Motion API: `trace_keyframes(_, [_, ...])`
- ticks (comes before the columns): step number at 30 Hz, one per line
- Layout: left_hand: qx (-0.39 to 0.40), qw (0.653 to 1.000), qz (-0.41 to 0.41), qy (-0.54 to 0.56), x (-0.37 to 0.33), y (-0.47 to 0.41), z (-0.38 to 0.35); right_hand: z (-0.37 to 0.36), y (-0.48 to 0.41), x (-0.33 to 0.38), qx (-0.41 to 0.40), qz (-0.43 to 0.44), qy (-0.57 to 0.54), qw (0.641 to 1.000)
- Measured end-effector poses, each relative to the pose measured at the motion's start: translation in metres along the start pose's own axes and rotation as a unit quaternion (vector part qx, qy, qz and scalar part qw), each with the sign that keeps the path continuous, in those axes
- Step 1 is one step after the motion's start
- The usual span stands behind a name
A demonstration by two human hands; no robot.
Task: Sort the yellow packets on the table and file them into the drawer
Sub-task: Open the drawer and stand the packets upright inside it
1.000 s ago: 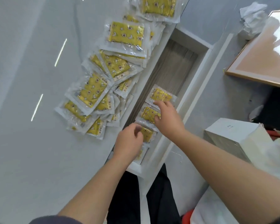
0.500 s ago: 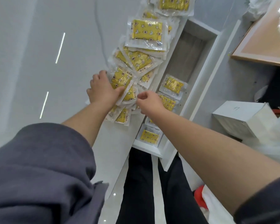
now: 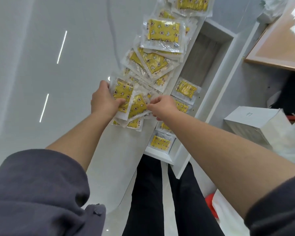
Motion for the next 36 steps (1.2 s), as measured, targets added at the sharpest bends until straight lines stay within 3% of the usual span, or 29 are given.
trace_keyframes(5, [0.041, 0.998, 0.004, -0.053, 0.009, 0.002, 0.002, -0.01, -0.002, -0.004, -0.003, 0.012, 0.066, 0.998])
trace_keyframes(9, [0.113, 0.991, 0.012, -0.065, 0.011, 0.004, 0.0, -0.019, 0.003, -0.012, -0.024, 0.006, 0.05, 0.998])
trace_keyframes(12, [0.163, 0.982, 0.074, 0.059, 0.013, 0.012, 0.0, -0.023, 0.008, -0.018, -0.024, 0.004, 0.005, 1.0])
trace_keyframes(15, [0.198, 0.942, 0.149, 0.228, 0.016, 0.028, 0.0, -0.021, 0.017, -0.024, -0.005, -0.041, -0.13, 0.991])
trace_keyframes(20, [0.235, 0.868, 0.195, 0.392, 0.013, 0.058, -0.008, -0.009, 0.034, -0.031, 0.079, -0.123, -0.314, 0.938])
trace_keyframes(23, [0.233, 0.832, 0.199, 0.463, 0.008, 0.071, -0.012, -0.001, 0.044, -0.036, 0.114, -0.123, -0.368, 0.915])
trace_keyframes(27, [0.192, 0.906, 0.163, 0.339, 0.002, 0.079, -0.018, 0.003, 0.058, -0.036, 0.134, -0.07, -0.29, 0.945])
trace_keyframes(30, [0.224, 0.942, 0.109, 0.223, -0.002, 0.083, -0.022, 0.003, 0.063, -0.039, 0.087, -0.009, -0.186, 0.979])
trace_keyframes(32, [0.248, 0.941, 0.099, 0.208, -0.004, 0.083, -0.025, 0.003, 0.06, -0.045, 0.062, -0.009, -0.179, 0.982])
trace_keyframes(34, [0.242, 0.918, 0.147, 0.277, -0.002, 0.079, -0.028, 0.004, 0.055, -0.052, 0.044, -0.016, -0.184, 0.982])
trace_keyframes(36, [0.166, 0.903, 0.216, 0.331, 0.01, 0.072, -0.029, 0.006, 0.051, -0.06, 0.03, -0.023, -0.184, 0.982])
Point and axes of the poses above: each hand's wrist, its own y-axis away from the middle knuckle, its own z-axis out of the back of the hand, x = y × z, the point moved 1 cm from there along -y, towards the middle knuckle, and after that the axes turned 14 degrees about y, right-handed, at the moved point
